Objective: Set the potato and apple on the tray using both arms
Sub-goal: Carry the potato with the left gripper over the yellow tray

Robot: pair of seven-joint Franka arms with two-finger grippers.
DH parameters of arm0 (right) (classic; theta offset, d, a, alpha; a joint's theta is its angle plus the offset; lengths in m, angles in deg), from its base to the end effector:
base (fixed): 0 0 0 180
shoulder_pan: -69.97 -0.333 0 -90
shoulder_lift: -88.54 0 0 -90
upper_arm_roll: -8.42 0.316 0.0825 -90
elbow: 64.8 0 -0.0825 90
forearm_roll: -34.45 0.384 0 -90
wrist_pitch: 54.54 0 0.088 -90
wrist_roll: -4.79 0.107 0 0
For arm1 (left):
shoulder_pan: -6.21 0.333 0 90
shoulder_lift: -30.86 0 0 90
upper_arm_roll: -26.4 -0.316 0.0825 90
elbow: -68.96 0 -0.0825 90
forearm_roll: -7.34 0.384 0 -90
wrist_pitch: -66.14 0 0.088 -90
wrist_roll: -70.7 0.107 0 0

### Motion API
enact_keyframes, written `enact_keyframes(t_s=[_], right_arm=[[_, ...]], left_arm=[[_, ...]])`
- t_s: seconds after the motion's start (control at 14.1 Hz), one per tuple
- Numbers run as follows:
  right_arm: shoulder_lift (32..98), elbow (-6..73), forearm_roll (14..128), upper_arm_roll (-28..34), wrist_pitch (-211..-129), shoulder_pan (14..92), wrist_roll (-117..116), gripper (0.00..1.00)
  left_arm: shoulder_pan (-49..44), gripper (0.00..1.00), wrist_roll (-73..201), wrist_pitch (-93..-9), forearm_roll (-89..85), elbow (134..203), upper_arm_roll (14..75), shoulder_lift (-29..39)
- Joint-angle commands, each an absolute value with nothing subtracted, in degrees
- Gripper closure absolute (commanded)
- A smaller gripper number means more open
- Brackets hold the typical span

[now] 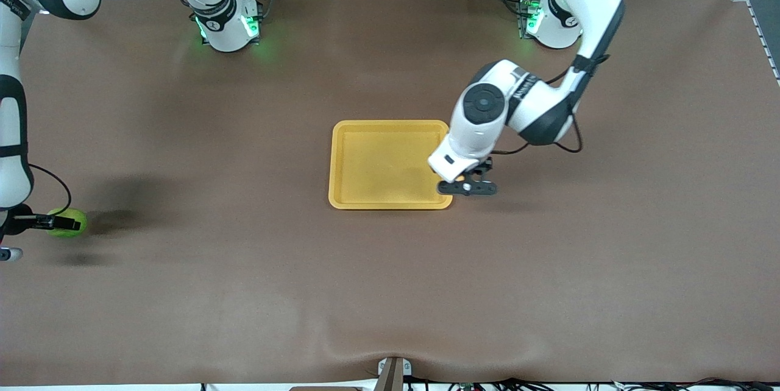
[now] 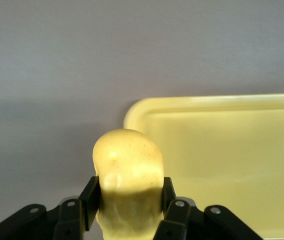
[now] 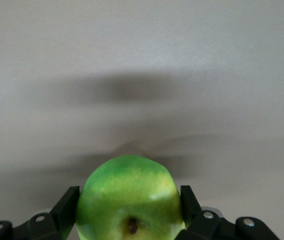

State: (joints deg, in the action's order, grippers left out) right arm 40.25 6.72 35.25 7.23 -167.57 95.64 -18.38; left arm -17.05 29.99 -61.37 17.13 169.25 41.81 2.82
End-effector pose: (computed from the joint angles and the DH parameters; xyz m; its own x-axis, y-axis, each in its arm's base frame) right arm 0.6621 -0.3300 0.2458 0.9920 -0.0618 -0.1097 -0.0669 -0.9968 -0.0433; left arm 0.5292 -0.3961 0.3013 0.9992 -0.0378 0.0121 -0.0377 -0.9993 -0.0038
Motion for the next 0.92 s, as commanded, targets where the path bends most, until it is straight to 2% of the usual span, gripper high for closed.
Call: enact_keyframes(t_s=[0.0, 0.85], right_arm=[[41.4, 5.2, 35.0, 7.4, -161.9, 94.7, -19.1, 1.0], [51.4, 5.9, 34.5, 7.2, -149.6, 88.3, -16.9, 1.0]], left_arm=[[-19.5, 1.0, 25.2, -59.8, 18.1, 165.0, 41.5, -1.4], [-22.7, 1.0, 23.2, -60.1, 19.5, 164.7, 41.2, -6.7]])
